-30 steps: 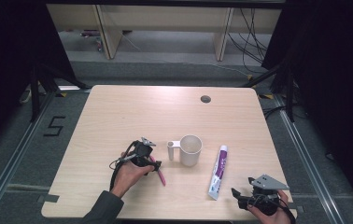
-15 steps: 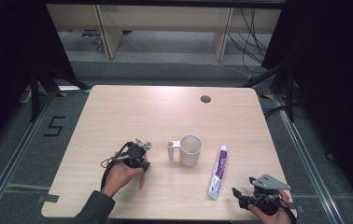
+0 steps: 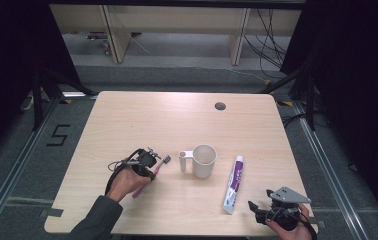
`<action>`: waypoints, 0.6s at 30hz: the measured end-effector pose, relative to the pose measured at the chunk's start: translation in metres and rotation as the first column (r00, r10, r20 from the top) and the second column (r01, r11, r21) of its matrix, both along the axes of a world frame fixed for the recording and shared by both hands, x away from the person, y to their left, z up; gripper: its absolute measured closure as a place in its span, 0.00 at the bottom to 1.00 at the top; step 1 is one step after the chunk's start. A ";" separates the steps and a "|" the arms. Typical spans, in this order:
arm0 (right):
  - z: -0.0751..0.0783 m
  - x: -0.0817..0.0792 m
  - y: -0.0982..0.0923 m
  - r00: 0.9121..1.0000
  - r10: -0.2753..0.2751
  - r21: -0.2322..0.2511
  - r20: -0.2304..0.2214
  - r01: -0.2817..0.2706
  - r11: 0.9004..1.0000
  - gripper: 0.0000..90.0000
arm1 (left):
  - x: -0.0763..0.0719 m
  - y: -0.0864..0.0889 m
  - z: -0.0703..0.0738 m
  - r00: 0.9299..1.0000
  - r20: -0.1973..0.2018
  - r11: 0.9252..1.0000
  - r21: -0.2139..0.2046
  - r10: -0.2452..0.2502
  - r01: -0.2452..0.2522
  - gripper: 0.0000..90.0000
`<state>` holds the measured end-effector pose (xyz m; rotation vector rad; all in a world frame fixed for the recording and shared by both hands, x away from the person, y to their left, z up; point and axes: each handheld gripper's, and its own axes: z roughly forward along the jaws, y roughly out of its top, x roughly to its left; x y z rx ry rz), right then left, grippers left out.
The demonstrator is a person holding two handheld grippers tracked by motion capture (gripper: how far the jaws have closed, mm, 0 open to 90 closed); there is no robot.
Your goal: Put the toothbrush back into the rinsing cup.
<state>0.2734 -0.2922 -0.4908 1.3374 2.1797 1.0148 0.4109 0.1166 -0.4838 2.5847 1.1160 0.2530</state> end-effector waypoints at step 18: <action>0.000 0.002 -0.003 0.999 0.020 -0.030 0.037 -0.019 0.999 0.26 | 0.001 -0.005 0.004 0.992 -0.108 0.995 0.070 -0.064 0.072 0.86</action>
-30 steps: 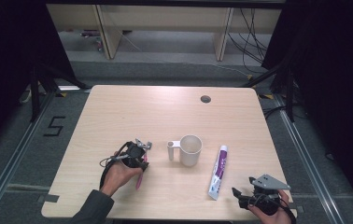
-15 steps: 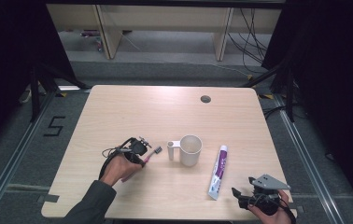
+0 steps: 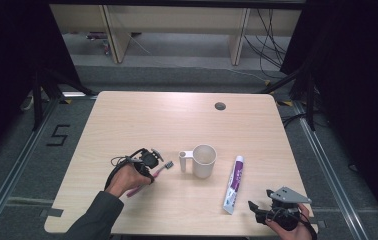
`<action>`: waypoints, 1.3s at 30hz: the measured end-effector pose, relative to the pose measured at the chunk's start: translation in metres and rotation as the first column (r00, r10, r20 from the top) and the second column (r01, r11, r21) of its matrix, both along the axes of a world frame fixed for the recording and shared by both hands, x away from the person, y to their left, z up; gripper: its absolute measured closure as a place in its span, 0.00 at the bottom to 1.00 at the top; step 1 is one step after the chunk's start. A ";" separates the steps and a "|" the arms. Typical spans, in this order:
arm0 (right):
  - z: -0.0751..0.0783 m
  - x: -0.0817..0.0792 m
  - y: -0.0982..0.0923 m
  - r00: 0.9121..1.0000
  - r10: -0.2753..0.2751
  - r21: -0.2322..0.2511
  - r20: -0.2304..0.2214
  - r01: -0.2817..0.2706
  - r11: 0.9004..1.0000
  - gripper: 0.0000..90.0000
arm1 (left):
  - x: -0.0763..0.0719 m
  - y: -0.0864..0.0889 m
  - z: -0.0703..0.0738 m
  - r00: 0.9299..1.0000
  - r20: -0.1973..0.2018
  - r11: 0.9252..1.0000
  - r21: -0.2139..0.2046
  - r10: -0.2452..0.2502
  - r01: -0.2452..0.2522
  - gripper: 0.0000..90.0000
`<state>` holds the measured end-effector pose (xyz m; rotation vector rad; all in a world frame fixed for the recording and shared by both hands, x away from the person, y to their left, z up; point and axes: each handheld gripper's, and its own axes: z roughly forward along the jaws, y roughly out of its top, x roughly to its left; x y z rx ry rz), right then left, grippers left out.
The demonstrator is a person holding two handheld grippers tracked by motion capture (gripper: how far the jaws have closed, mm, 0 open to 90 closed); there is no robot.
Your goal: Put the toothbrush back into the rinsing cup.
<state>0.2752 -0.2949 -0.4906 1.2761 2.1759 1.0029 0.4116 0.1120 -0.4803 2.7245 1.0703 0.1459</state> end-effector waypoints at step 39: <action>-0.001 0.001 -0.001 1.000 -0.002 0.042 -0.015 0.003 0.999 0.26 | -0.002 0.031 0.043 0.980 0.198 0.980 -0.194 0.002 0.037 0.92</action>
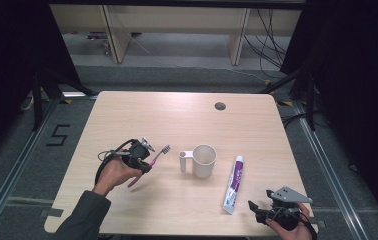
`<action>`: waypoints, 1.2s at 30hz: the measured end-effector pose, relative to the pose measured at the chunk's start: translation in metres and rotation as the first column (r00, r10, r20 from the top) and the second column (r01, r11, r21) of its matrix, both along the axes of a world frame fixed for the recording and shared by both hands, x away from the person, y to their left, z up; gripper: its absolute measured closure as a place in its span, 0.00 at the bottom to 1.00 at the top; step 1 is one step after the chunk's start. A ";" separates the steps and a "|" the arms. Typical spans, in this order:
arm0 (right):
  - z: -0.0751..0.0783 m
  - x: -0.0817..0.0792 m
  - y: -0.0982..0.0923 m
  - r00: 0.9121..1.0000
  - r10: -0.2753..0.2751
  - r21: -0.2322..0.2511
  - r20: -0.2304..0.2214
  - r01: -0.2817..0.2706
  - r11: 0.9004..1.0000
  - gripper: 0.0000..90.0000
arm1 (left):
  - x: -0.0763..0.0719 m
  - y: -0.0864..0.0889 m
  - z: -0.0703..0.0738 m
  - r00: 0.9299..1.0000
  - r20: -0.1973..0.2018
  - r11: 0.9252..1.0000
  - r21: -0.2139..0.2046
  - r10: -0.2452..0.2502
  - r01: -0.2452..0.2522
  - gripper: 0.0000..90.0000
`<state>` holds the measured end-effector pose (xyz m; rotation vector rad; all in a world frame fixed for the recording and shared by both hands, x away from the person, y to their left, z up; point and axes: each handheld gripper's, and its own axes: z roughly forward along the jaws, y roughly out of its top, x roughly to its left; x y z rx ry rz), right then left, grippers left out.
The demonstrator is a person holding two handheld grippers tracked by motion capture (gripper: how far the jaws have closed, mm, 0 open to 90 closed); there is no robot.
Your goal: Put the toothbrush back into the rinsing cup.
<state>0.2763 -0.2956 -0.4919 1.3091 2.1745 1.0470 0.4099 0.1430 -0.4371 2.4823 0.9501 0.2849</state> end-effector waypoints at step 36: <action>0.002 -0.003 0.001 0.999 -0.027 0.022 -0.026 0.028 0.999 0.26 | -0.010 -0.029 0.026 0.910 0.303 0.781 -0.624 0.283 -0.035 0.92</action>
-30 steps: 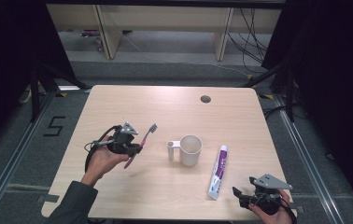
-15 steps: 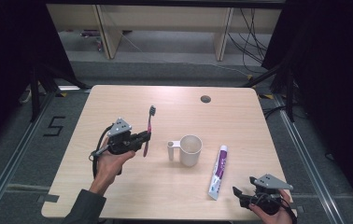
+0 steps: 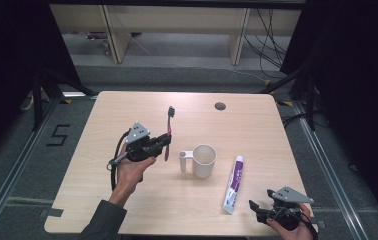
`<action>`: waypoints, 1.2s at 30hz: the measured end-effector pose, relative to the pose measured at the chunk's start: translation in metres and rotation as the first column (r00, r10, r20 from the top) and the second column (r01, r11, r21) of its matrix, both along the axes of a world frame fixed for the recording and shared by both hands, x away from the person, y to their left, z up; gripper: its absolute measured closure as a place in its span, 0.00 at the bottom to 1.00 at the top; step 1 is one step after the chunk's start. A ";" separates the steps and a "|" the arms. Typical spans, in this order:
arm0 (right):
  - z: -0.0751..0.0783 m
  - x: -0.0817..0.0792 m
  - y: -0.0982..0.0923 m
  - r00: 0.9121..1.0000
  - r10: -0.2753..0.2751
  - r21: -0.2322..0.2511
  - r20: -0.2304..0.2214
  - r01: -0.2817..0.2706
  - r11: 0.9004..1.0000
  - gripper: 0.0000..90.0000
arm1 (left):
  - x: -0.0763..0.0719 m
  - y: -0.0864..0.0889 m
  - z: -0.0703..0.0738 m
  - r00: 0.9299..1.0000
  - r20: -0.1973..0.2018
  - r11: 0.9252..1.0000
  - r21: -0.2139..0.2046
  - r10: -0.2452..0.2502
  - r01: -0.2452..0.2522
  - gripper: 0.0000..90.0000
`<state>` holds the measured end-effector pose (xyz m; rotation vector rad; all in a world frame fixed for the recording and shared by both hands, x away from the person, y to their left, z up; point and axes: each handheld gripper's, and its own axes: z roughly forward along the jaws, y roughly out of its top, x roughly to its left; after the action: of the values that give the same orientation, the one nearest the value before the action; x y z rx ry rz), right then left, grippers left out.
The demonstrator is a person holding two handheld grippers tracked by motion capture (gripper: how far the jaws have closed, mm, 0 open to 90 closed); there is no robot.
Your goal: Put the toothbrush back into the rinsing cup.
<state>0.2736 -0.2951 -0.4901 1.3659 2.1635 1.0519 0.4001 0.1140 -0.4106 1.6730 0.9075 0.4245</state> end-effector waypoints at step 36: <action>-0.001 0.001 -0.001 0.999 0.024 -0.011 0.023 -0.024 1.000 0.26 | 0.009 -0.044 -0.004 0.997 0.070 0.999 -0.022 -0.043 0.045 0.92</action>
<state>0.2745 -0.2963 -0.4909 1.3200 2.1712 1.0586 0.4095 0.0703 -0.4146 1.6439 0.8205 0.4381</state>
